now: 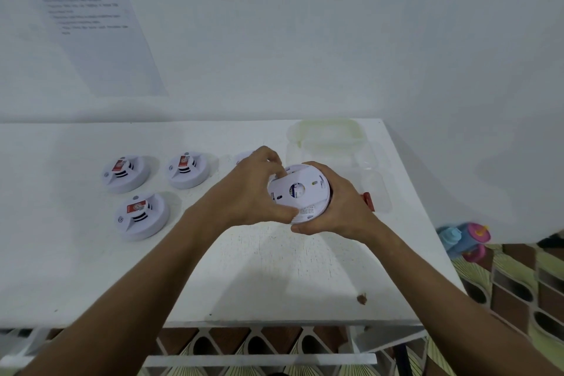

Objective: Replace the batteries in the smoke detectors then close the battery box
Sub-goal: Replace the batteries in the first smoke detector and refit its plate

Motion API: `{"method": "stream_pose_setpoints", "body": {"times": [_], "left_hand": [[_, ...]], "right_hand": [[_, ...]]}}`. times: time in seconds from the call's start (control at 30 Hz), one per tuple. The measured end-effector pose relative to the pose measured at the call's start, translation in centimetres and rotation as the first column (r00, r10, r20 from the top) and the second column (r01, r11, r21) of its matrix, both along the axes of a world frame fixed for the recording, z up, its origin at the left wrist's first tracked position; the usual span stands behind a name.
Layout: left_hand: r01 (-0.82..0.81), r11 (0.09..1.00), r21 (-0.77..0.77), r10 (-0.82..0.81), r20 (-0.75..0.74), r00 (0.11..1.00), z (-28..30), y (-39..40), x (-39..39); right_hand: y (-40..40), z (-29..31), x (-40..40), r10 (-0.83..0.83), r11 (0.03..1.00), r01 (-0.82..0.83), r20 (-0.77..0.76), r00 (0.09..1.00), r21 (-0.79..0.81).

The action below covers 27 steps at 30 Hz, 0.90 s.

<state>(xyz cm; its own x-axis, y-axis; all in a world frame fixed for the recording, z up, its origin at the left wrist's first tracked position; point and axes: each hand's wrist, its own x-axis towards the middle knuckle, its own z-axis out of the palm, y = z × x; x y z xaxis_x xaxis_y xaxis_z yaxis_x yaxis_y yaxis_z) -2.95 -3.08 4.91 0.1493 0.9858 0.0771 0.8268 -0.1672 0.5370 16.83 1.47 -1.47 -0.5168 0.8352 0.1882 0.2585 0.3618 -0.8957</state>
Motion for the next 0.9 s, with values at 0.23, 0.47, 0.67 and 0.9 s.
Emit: {"method": "stream_pose_setpoints", "body": {"times": [0.23,0.47,0.67,0.9], "left_hand": [[-0.049,0.98,0.194,0.042,0.037,0.998,-0.2,-0.2,0.0],[-0.254,0.966,0.051,0.253,0.021,0.967,-4.4,-1.1,-3.3],[-0.18,0.973,-0.145,0.161,-0.137,0.978,-9.5,-1.9,-3.5],[-0.174,0.971,-0.164,0.154,-0.128,0.98,-10.9,-2.1,-4.2]], "right_hand": [[-0.2,0.1,1.2,-0.074,0.997,0.074,-0.023,0.997,-0.016],[-0.4,0.2,3.9,-0.045,0.998,0.043,-0.028,0.999,-0.055],[-0.6,-0.1,4.3,-0.03,0.996,0.029,-0.013,0.999,-0.083],[-0.8,-0.2,4.1,-0.025,0.995,0.025,0.003,1.0,-0.096]]}}
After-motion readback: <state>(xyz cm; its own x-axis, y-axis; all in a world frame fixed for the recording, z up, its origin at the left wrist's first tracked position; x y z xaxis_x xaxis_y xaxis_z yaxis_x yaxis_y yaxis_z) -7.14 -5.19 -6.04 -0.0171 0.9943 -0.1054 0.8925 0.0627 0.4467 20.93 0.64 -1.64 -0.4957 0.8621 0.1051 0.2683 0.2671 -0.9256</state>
